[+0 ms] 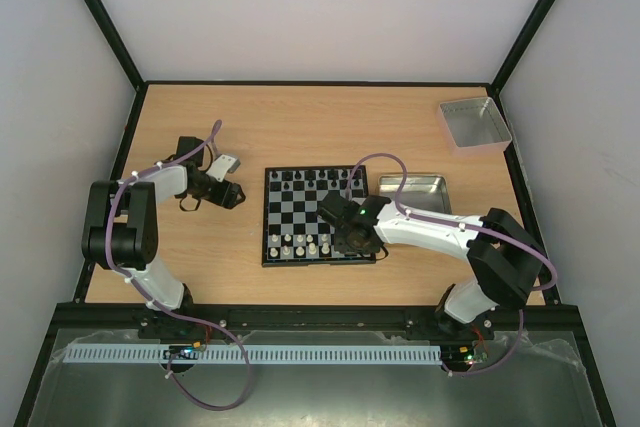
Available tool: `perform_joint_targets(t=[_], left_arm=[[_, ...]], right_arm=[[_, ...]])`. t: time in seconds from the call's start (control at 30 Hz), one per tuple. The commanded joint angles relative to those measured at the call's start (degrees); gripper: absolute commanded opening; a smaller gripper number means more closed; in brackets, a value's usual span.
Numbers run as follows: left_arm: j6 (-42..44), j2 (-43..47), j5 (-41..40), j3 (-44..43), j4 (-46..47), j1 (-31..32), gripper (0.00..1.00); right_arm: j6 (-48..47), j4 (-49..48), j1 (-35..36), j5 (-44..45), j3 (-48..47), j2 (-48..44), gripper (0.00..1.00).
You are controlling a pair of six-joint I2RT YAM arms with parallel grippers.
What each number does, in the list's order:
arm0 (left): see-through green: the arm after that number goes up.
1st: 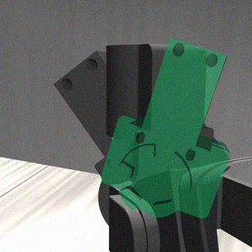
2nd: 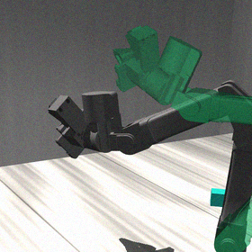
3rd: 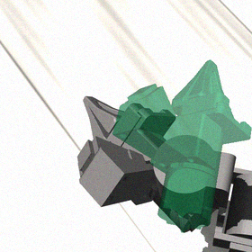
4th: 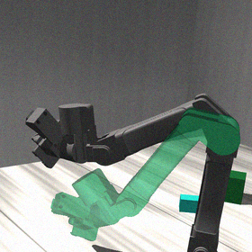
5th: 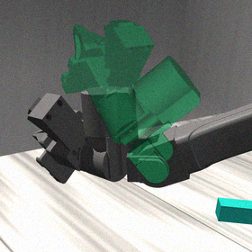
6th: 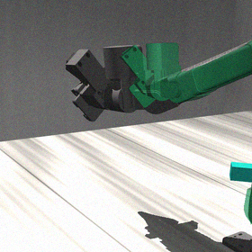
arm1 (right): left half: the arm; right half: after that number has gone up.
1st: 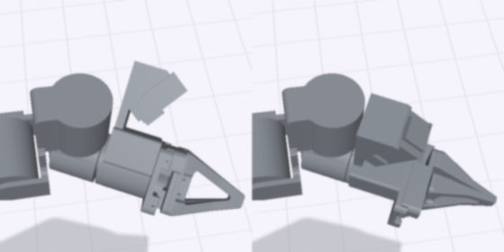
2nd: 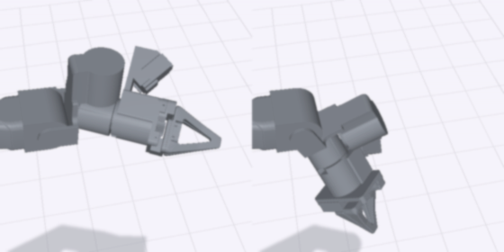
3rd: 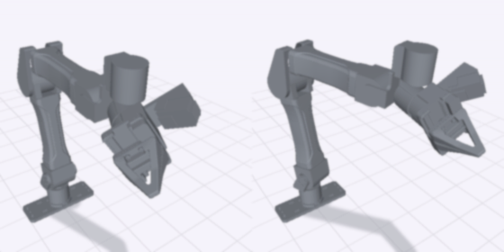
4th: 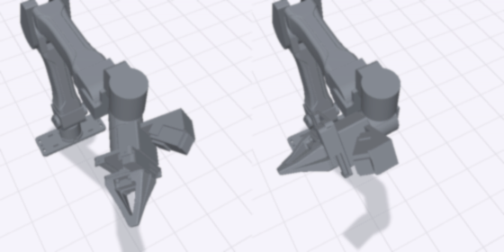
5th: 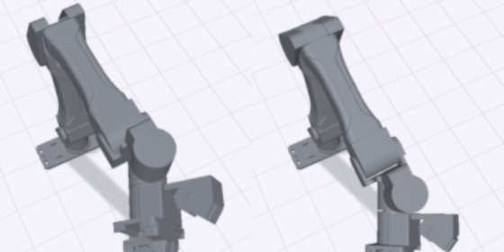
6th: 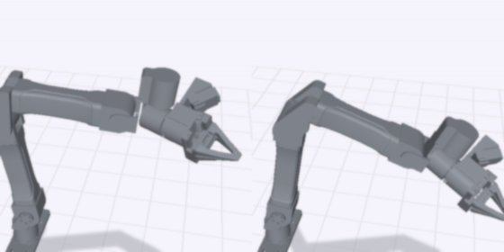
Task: Set up the chess pieces on the board
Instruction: Place the chess piece on the chessboard.
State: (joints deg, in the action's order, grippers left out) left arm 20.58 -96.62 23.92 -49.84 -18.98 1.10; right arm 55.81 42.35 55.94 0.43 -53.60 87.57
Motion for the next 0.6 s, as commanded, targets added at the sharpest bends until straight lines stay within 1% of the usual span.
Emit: perform_joint_targets(t=[0.0,0.2,0.4,0.5,0.57], left_arm=[[-0.4,-3.5,-2.1,2.4,-6.0,0.5,0.75],[-0.4,-3.6,-2.1,2.4,-6.0,0.5,0.75],[-0.2,-4.0,-1.9,2.2,-6.2,0.6,0.75],[-0.1,-4.2,-1.9,2.1,-6.3,0.5,0.75],[-0.1,-4.2,-1.9,2.1,-6.2,0.5,0.75]], right_arm=[[0.7,0.1,-0.2,1.6,0.2,0.3,0.21],[1.1,1.4,-0.3,2.3,-1.5,-0.5,0.21],[-0.1,7.0,-2.0,4.6,-6.7,-3.4,0.21],[-1.9,10.6,-5.8,7.1,-8.0,-6.3,0.21],[-3.7,12.5,-10.8,8.6,-7.4,-8.8,0.22]])
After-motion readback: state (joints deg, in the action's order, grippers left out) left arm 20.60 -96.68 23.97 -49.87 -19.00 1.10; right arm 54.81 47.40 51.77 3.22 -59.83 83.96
